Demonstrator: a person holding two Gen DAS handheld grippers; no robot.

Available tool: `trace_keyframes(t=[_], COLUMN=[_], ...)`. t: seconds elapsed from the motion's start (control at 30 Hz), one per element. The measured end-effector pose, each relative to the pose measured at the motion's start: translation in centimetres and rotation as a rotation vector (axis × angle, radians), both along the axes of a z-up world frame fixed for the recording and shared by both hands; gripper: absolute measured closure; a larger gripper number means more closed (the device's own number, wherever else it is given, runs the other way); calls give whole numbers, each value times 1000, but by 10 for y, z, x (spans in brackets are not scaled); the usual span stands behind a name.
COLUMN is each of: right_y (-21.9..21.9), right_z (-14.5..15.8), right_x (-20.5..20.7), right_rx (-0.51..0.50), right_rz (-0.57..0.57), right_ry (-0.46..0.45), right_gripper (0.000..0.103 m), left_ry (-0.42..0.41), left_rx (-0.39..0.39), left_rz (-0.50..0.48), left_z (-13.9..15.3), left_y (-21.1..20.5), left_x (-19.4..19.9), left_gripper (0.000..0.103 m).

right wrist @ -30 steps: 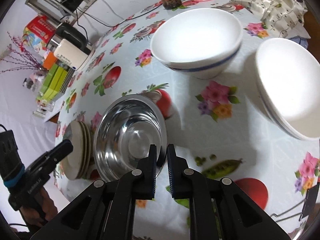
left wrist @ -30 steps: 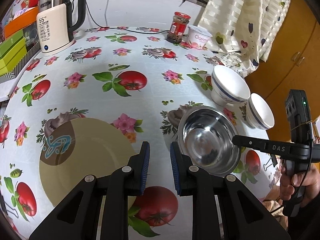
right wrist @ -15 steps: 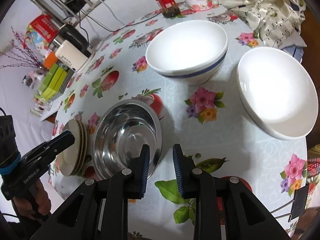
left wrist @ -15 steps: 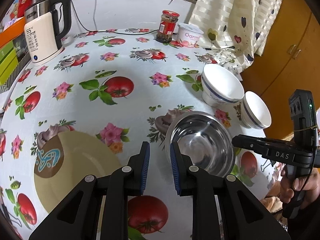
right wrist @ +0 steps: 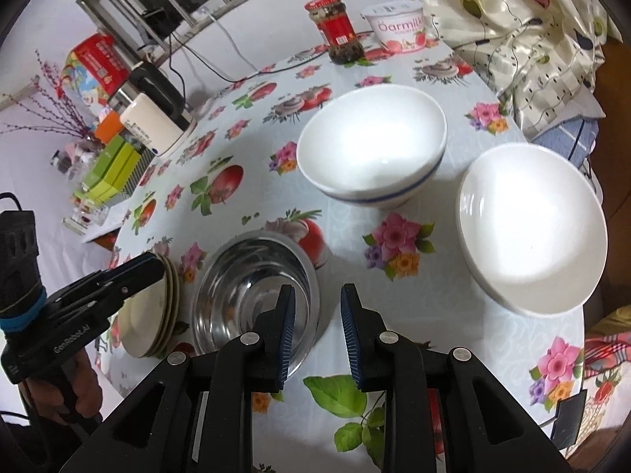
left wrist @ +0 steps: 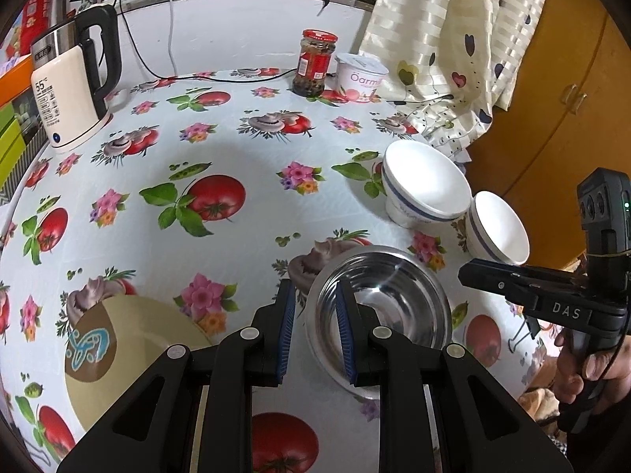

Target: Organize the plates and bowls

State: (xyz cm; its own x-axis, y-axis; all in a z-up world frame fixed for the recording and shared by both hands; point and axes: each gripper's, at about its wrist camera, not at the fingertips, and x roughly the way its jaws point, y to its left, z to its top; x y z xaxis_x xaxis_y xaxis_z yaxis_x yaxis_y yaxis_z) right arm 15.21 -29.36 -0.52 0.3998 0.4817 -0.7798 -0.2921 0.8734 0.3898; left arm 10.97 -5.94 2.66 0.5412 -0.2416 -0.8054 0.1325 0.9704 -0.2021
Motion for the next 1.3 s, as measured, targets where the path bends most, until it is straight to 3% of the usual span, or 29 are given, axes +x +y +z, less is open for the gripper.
trace_keyframes(t=[0.2, 0.3, 0.63, 0.9, 1.3], right_y=[-2, -4, -4, -5, -15], right_z=[3, 4, 21, 21, 26], right_x=[4, 6, 6, 12, 25], right_rx=[7, 20, 10, -6, -37], right_rz=[-6, -7, 16, 7, -25], right_ry=[-5, -8, -91, -81, -92], right_gripper=[78, 68, 60, 48, 48], left_ry=[1, -5, -48, -56, -57], left_rx=[3, 11, 44, 64, 71], left_rz=[-20, -29, -44, -54, -63], left_z=[0, 2, 14, 16, 17], left_y=[-6, -10, -22, -29, -36], left_x=[8, 12, 21, 28, 41], left_gripper=[82, 82, 82, 82, 82])
